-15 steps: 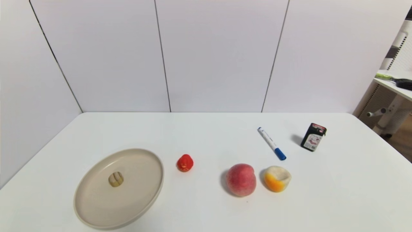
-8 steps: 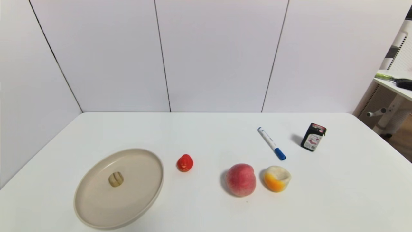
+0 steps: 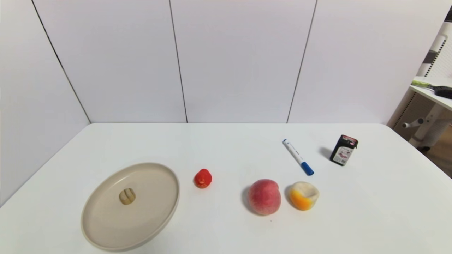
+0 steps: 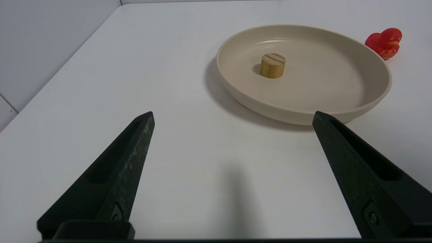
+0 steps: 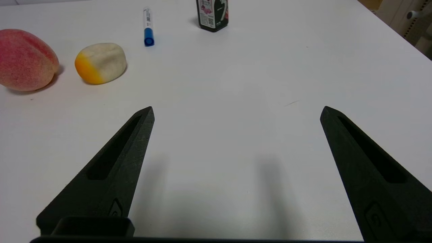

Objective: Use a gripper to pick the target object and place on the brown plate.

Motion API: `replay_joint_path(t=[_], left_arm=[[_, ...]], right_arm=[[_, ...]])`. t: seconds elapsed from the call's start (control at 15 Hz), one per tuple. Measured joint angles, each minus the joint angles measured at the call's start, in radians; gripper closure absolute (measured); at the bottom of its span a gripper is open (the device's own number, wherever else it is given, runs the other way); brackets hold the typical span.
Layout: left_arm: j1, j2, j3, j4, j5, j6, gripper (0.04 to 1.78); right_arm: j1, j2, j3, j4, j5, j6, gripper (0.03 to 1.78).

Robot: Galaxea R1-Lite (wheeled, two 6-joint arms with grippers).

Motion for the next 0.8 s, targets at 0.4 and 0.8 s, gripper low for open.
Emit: replay_joint_path(t=[0.4,0.8], left_arm=[[0.000,0.000,0.000,0.000,0.000,0.000,0.13],[0.000,0.000,0.000,-0.001,0.000,0.000,0.13]], right_arm=[[0.000,0.000,0.000,0.000,0.000,0.000,0.11],[0.000,0.000,-0.001,0.000,-0.001,-0.002,0.11]])
